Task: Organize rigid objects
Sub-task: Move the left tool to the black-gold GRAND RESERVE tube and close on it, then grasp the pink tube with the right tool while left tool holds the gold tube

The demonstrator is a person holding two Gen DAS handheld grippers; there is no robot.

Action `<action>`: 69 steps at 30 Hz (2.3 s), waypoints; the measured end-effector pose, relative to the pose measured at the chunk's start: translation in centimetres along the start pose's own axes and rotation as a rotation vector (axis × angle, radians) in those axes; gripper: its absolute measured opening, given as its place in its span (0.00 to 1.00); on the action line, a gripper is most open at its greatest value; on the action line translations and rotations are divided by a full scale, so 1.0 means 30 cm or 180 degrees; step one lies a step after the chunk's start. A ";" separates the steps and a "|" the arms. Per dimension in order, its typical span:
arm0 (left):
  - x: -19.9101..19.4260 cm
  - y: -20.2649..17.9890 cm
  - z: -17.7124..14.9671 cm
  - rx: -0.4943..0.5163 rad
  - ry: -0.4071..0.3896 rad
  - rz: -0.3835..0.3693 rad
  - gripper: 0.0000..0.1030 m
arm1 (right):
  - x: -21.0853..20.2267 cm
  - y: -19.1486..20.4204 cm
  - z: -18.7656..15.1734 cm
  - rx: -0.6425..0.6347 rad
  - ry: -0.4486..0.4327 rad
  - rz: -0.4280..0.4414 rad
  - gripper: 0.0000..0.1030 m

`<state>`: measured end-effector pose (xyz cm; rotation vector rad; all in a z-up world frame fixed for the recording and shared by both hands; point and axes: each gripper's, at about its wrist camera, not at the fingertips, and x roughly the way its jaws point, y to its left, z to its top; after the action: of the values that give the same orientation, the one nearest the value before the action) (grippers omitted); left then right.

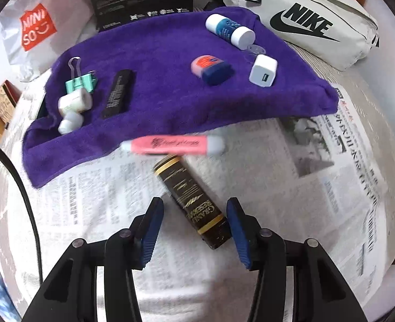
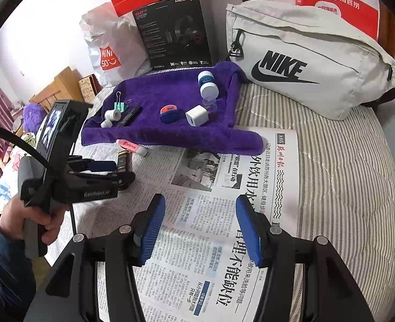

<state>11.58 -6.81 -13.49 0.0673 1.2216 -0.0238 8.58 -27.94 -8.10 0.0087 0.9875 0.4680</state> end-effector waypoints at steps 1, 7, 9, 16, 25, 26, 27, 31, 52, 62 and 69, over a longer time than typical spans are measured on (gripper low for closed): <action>-0.004 0.015 -0.012 -0.0012 -0.0005 0.0014 0.47 | 0.005 0.002 -0.002 0.0005 0.0006 0.0006 0.53; -0.017 0.099 -0.047 -0.0013 -0.0057 0.0023 0.47 | 0.037 0.023 -0.017 0.0004 0.0013 0.0052 0.53; -0.015 0.100 -0.042 0.0022 -0.0079 0.0016 0.46 | 0.053 0.032 -0.023 0.0006 0.0037 0.0050 0.53; 0.000 0.060 0.003 0.0047 -0.0127 -0.0005 0.35 | 0.106 0.058 -0.044 -0.0028 0.0143 0.0058 0.53; -0.011 0.078 -0.001 0.0059 -0.0181 -0.0172 0.22 | 0.155 0.084 -0.039 -0.0085 0.0243 0.0039 0.53; -0.017 0.089 -0.012 0.0050 -0.0187 -0.0157 0.22 | 0.161 0.089 -0.035 -0.0095 0.0243 0.0045 0.53; -0.023 0.104 -0.021 0.0045 -0.0199 -0.0129 0.22 | 0.167 0.095 -0.030 -0.0111 0.0248 0.0048 0.53; -0.037 0.174 -0.043 -0.0046 -0.0222 -0.0174 0.22 | 0.200 0.137 0.000 -0.0242 0.0259 0.0044 0.53; -0.059 0.416 -0.118 -0.0236 -0.0291 -0.0109 0.22 | 0.446 0.358 0.190 -0.1098 0.0421 0.0247 0.53; -0.061 0.449 -0.129 -0.0283 -0.0352 -0.0272 0.23 | 0.543 0.414 0.207 -0.1444 0.0450 0.0216 0.51; -0.062 0.440 -0.136 -0.0235 -0.0373 -0.0228 0.23 | 0.536 0.439 0.193 -0.1631 0.0385 0.0295 0.24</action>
<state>7.83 6.60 -12.61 -0.0420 1.1064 -0.0443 15.69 -8.73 -14.89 -0.4400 0.9645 0.8035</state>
